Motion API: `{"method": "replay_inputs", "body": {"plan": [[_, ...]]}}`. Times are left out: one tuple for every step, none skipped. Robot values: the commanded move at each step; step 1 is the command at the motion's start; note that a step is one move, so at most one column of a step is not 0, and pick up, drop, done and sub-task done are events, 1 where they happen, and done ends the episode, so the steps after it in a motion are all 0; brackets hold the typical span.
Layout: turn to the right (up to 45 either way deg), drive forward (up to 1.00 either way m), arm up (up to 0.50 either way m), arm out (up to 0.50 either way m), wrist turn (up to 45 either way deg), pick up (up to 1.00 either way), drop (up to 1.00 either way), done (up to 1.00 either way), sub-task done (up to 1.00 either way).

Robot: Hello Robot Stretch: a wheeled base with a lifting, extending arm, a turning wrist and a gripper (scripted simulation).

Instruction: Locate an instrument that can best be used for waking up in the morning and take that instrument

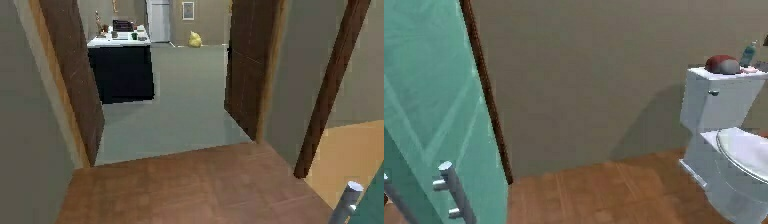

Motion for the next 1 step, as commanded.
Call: {"method": "replay_inputs", "body": {"plan": [[0.0, 0.80, 0.00, 0.00, 0.0, 0.00, 0.00, 0.00, 0.00]]}}
